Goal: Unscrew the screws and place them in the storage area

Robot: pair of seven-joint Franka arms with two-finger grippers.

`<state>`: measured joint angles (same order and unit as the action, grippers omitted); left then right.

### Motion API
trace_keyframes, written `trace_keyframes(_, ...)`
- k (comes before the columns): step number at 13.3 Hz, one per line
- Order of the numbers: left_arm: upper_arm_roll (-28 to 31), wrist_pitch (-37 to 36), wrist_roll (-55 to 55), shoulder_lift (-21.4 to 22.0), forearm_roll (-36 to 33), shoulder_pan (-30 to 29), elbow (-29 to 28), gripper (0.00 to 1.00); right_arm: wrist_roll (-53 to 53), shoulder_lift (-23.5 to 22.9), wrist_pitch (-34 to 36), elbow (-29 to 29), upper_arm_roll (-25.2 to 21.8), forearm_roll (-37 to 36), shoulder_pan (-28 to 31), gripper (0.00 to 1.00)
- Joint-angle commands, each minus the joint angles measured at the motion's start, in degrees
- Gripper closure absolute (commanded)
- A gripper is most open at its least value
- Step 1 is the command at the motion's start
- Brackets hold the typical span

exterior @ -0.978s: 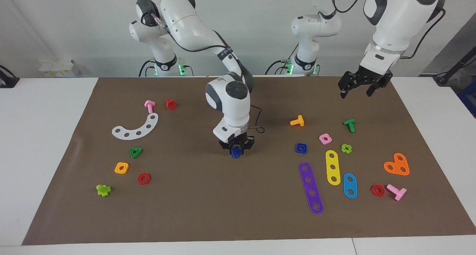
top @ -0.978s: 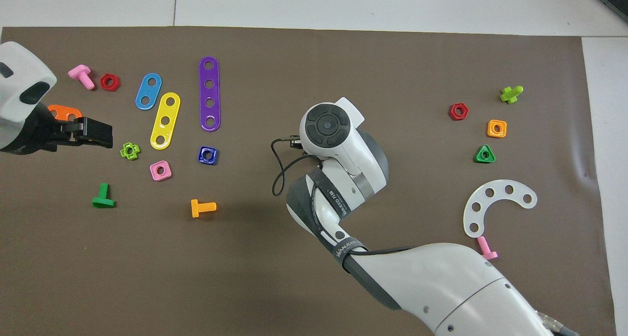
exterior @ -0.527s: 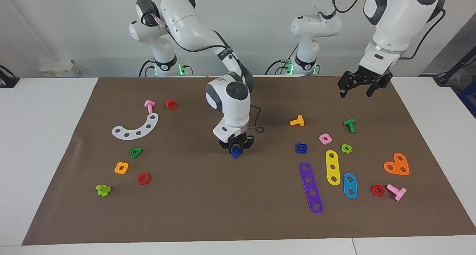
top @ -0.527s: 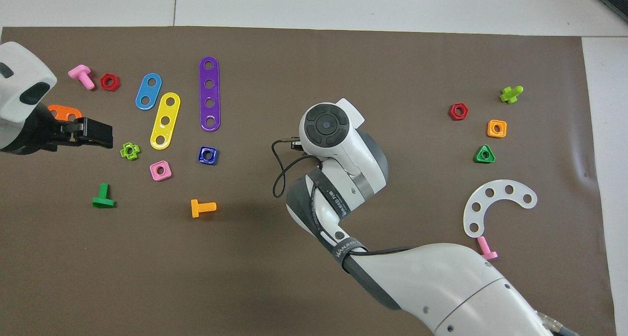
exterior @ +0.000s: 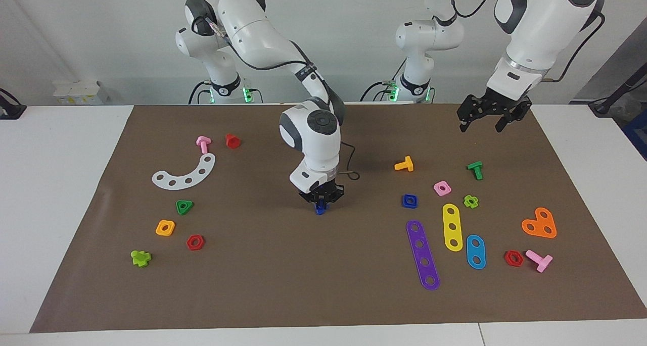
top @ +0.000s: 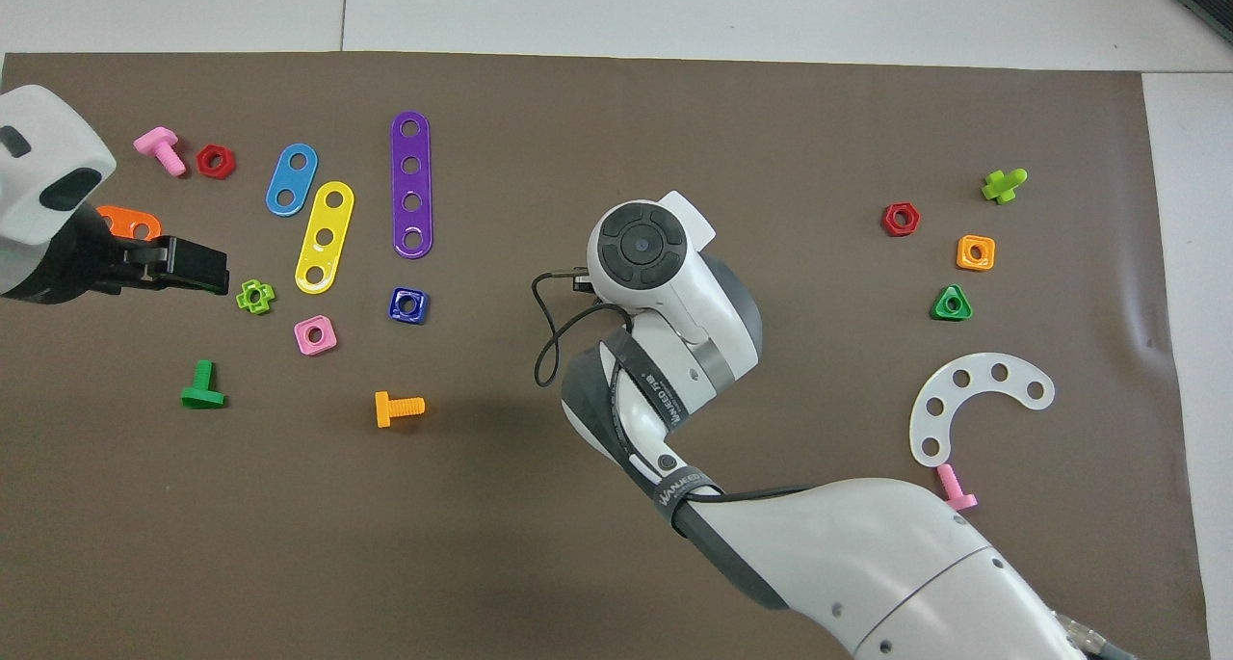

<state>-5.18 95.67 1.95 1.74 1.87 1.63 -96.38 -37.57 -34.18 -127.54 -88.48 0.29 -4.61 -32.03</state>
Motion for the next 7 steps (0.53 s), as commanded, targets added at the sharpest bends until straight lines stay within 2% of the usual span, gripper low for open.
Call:
trace_keyframes(1, -0.18, -0.13, -2.12, 0.45, 1.29, -0.83, -0.12, 0.00, 1.45, 0.96, -0.78, -0.38, 0.15, -0.57, 0.30, 1.00)
trace_keyframes(3, -0.18, -0.30, -2.04, 0.45, 1.29, -0.83, -0.12, 0.00, 1.88, 2.35, 0.44, -0.20, 0.07, -0.31, 1.18, 1.00)
trace_keyframes(5, -0.18, -0.30, -2.04, 0.46, 1.29, -0.83, -0.13, 0.00, 1.97, 7.35, 2.90, -2.04, -0.02, -0.31, 4.68, 1.00)
trace_keyframes(7, -0.18, -0.48, -1.86, 0.72, 1.20, -0.75, -0.12, 0.00, 7.99, 14.20, 2.91, -8.61, 0.07, -0.13, 10.21, 1.00)
